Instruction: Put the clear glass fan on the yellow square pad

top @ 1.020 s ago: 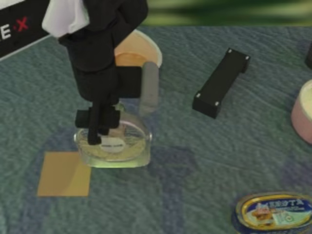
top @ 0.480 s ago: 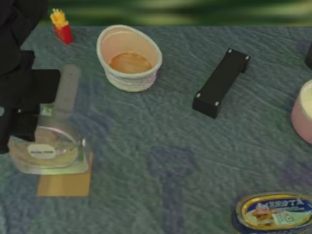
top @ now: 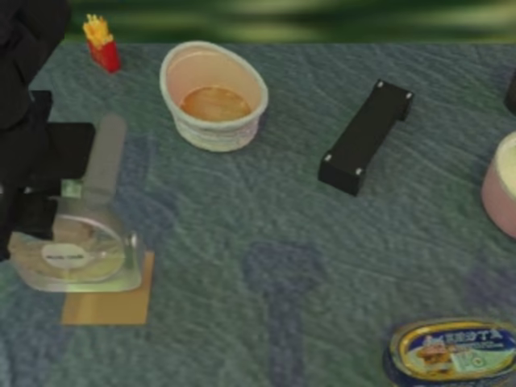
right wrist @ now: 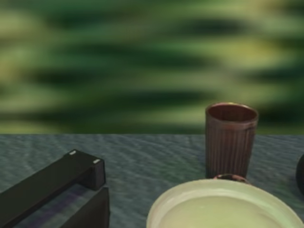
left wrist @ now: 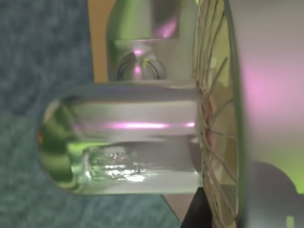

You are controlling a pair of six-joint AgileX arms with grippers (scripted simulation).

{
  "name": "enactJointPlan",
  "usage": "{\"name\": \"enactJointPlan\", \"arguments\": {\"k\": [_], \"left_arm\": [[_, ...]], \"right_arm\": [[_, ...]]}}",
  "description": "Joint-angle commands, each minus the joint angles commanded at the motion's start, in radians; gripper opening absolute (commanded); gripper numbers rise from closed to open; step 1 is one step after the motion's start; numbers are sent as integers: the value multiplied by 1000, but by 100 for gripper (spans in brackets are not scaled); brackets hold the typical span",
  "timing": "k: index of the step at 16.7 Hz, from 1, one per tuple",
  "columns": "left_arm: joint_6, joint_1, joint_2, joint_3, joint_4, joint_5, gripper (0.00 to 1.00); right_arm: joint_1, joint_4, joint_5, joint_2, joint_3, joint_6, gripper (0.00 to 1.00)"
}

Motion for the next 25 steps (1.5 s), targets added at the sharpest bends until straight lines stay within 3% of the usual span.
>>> {"name": "enactJointPlan", "arguments": {"k": [8,21,25], "left_arm": [[4,4,10,-90,102,0,0],[4,4,10,-90,102,0,98],[4,4,10,-90,102,0,100]], "right_arm": [[0,0,0,0,0,0,100],[0,0,0,0,0,0,100],[0,0,0,0,0,0,100]]}}
